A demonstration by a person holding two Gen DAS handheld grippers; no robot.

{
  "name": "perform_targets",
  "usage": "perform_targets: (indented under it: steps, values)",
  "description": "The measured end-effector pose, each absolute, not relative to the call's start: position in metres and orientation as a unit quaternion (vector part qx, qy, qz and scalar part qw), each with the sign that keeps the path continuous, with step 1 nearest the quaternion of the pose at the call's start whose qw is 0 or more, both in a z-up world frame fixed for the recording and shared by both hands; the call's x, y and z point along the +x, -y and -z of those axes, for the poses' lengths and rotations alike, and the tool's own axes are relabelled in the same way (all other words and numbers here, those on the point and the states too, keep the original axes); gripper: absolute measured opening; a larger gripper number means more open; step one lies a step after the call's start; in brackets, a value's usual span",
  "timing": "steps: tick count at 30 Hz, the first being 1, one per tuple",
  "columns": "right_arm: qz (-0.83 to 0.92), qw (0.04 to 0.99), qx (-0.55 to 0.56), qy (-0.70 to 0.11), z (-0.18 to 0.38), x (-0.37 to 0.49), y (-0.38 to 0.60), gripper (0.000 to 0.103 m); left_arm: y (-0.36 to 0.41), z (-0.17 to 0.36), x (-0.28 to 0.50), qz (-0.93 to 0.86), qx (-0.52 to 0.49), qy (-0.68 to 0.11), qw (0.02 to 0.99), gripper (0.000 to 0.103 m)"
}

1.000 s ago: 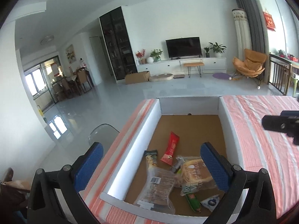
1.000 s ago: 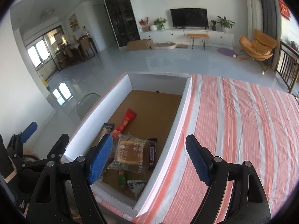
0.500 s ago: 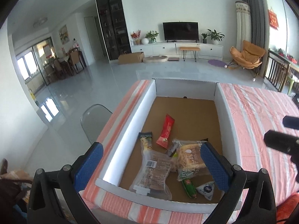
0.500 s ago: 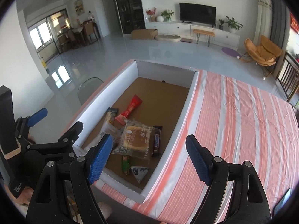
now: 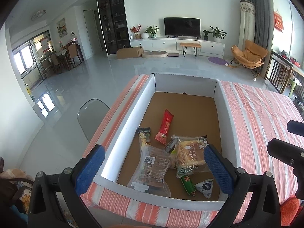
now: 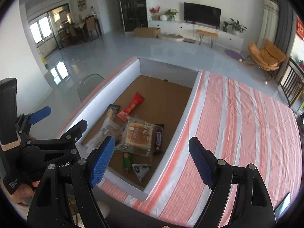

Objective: Organize snacks

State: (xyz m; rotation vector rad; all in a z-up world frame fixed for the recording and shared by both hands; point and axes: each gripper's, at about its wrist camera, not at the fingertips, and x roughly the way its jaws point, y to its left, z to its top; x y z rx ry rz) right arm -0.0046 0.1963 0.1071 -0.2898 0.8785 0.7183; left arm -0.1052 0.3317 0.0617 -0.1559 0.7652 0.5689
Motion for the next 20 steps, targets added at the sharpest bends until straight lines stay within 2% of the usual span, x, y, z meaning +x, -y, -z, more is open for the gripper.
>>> perform_targets:
  steps: [20]
  values:
    - [-0.335,0.833,-0.135,-0.419,-0.1022,-0.0017,-0.1929,0.083,-0.3252,-0.0602,-0.1034,-0.256,-0.069,-0.368,0.891,0.103]
